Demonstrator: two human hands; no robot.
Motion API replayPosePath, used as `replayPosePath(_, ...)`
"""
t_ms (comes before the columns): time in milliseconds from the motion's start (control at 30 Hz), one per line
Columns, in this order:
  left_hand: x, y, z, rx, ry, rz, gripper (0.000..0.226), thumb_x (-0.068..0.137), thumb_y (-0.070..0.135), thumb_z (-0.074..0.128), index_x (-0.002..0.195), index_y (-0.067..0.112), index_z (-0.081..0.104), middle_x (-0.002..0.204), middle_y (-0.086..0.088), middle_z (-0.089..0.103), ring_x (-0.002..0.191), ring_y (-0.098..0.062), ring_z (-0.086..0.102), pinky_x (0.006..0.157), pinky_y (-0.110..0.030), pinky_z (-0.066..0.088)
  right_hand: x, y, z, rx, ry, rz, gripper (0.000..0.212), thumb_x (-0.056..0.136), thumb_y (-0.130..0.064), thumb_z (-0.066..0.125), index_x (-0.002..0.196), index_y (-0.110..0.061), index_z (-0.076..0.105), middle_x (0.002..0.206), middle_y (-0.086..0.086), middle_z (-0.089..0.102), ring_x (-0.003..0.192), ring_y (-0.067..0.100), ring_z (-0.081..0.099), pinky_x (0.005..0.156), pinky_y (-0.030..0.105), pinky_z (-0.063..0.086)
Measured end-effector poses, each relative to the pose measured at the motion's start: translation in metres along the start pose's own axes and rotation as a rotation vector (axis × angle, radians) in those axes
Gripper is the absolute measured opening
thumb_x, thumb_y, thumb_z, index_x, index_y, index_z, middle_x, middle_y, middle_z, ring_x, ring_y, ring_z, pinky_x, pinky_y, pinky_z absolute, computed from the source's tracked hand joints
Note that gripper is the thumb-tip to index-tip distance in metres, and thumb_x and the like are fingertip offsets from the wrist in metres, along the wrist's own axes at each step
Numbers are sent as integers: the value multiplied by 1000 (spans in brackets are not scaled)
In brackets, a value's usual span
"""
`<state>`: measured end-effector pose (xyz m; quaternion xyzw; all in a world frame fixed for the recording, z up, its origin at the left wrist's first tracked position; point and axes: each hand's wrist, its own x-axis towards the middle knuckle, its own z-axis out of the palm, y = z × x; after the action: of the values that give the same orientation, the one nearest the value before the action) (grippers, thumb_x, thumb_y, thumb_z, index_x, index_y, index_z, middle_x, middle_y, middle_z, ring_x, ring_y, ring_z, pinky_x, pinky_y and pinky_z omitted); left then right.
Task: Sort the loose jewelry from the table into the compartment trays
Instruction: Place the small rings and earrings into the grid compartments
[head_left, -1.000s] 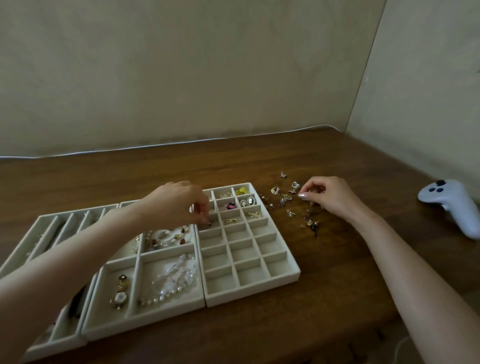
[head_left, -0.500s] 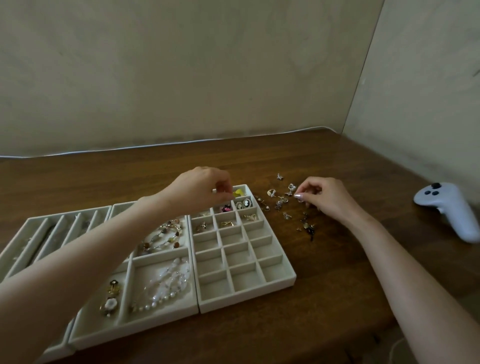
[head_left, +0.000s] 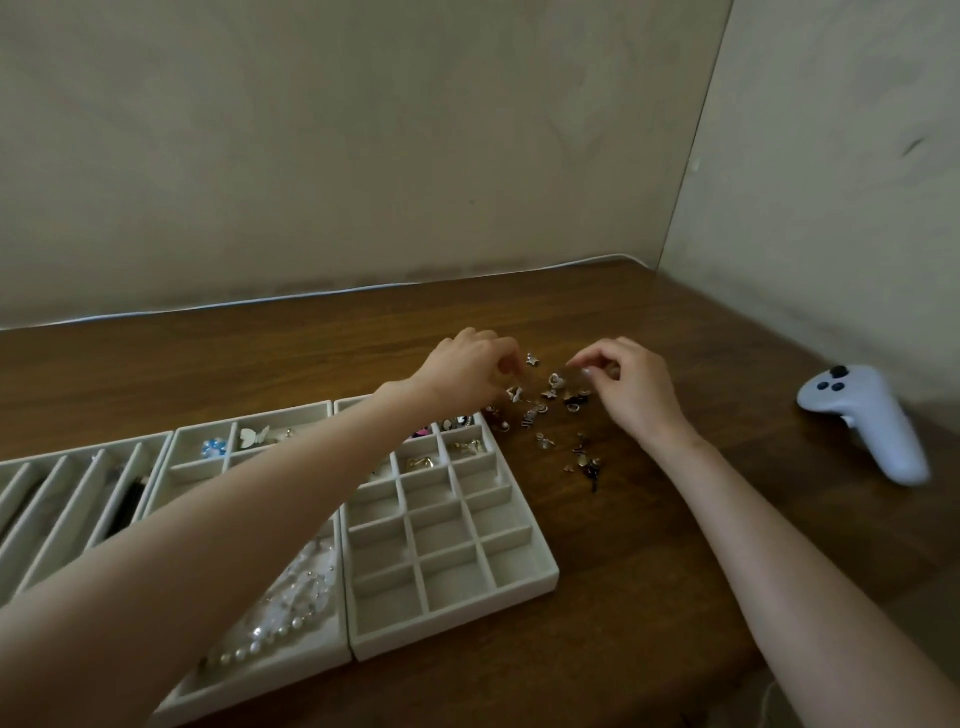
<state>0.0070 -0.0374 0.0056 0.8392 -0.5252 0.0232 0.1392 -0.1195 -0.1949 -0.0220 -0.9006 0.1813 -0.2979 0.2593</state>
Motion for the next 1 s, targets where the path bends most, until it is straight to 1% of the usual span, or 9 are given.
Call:
replayPosePath(100, 8, 1, 7, 30, -81, 16, 30, 87, 22, 62, 116, 28, 56, 120, 4, 53, 118, -18, 42, 96, -36, 38, 1, 2, 2, -30, -24, -3, 17, 91, -12, 60, 101, -21, 68, 104, -5, 58, 91, 8, 52, 79, 22, 45)
replayPosePath(200, 10, 2, 10, 42, -99, 21, 27, 87, 20, 62, 113, 28, 59, 118, 2, 54, 116, -18, 44, 98, -38, 39, 3, 3, 6, -104, -101, -91, 22, 89, -20, 63, 109, -25, 68, 113, -6, 61, 106, 14, 48, 93, 31, 39)
replayPosePath(333, 7, 4, 11, 20, -48, 11, 21, 87, 19, 62, 107, 24, 61, 110, 1, 57, 103, -18, 53, 90, -36, 46, 3, 3, 11, -172, -205, -167, 29, 93, -22, 58, 121, -26, 64, 128, -7, 59, 122, 18, 45, 104, 41, 35)
replayPosePath(467, 4, 3, 7, -13, -26, 16, 15, 87, 22, 62, 102, 22, 62, 105, 1, 59, 93, -15, 57, 83, -35, 51, 2, 2, 12, -206, -296, -145, 34, 94, -14, 52, 126, -26, 59, 134, -8, 54, 128, 14, 42, 109, 38, 31)
replayPosePath(633, -2, 2, -5, -68, 31, 24, 12, 86, 20, 65, 97, 18, 64, 100, 3, 62, 92, -13, 59, 83, -32, 51, 2, 0, 11, -162, -257, -126, 31, 92, -9, 56, 115, -25, 66, 119, -6, 60, 116, 13, 51, 106, 39, 37)
replayPosePath(733, -14, 2, -17, -147, 68, 43, 9, 84, 18, 67, 93, 18, 65, 97, 4, 62, 86, -9, 60, 81, -28, 52, 2, -1, 11, -168, -225, -109, 26, 89, -11, 61, 110, -26, 69, 111, -6, 60, 107, 11, 51, 100, 31, 39)
replayPosePath(800, -28, 4, -26, -190, 68, 76, 9, 83, 18, 68, 91, 19, 64, 96, 5, 61, 84, -6, 61, 78, -21, 52, 2, -1, 10, -133, -224, -94, 24, 88, -11, 63, 106, -26, 70, 105, -7, 56, 100, 8, 50, 95, 28, 41)
replayPosePath(867, -46, 6, -31, -218, 47, 105, 9, 83, 19, 69, 89, 21, 63, 94, 8, 59, 83, -2, 61, 75, -15, 50, 1, -3, 9, -88, -237, -92, 23, 87, -10, 64, 104, -24, 70, 104, -7, 54, 98, 8, 49, 92, 26, 42)
replayPosePath(1000, -73, 8, -33, -223, -30, 150, 13, 81, 26, 69, 92, 20, 65, 93, 12, 60, 81, 1, 59, 73, -12, 48, 0, -5, 9, -52, -242, -61, 23, 88, -8, 61, 102, -24, 69, 107, -5, 54, 100, 8, 51, 85, 20, 38)
